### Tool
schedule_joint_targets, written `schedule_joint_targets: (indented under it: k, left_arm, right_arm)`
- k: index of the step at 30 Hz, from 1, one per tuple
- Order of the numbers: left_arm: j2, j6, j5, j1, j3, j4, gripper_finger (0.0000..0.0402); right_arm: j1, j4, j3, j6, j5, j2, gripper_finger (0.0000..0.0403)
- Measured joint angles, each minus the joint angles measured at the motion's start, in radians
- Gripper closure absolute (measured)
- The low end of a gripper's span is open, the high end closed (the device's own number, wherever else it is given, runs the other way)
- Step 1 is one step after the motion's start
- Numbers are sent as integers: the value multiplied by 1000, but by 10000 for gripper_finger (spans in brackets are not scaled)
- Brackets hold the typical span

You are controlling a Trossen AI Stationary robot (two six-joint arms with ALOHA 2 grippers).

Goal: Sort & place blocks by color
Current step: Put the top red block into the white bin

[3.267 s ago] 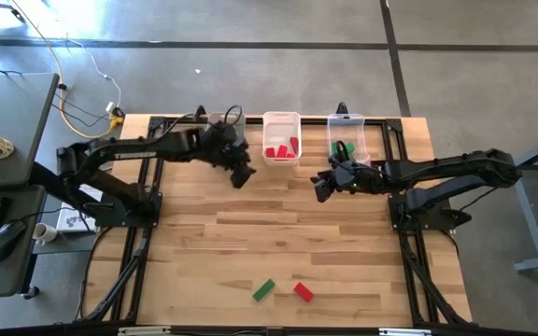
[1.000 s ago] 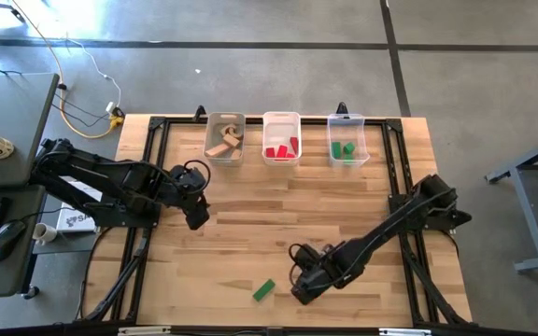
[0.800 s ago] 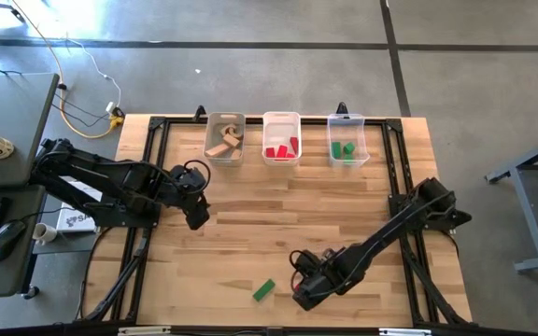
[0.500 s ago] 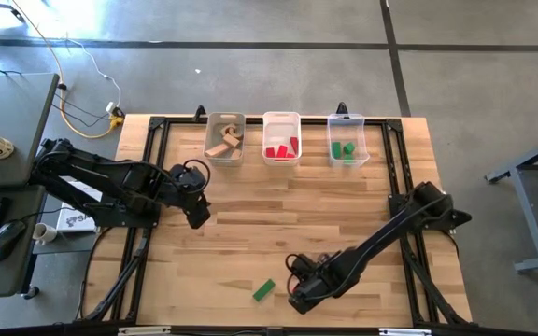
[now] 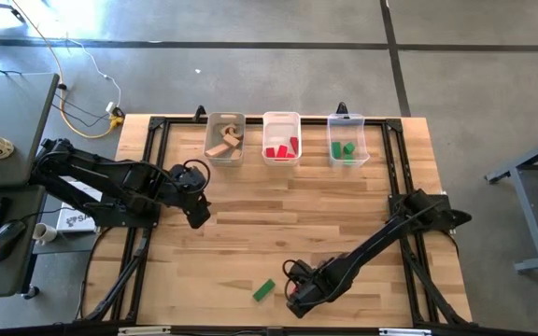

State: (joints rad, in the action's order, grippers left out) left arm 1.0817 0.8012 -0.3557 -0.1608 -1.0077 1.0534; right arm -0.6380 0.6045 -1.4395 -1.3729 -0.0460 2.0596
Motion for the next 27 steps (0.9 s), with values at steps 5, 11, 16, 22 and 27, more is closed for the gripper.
schedule_joint_targets:
  k: [5, 11, 16, 22, 27]
  left_arm:
    - [0, 0, 0, 0, 0, -1, 188]
    - [0, 0, 0, 0, 0, -2, 188]
    - [0, 0, -13, 0, 0, -3, 188]
    - [0, -2, -26, 0, 0, -3, 188]
    - [0, -8, -45, 0, 0, -3, 188]
  right_arm:
    - [0, -2, -5, -41, 29, 40, 177]
    - [2, 67, -7, -150, 33, 64, 193]
    - [0, 78, -6, -156, 12, 64, 234]
    - [2, 99, -6, -157, -3, 62, 278]
    - [9, 144, -6, -157, -2, 60, 282]
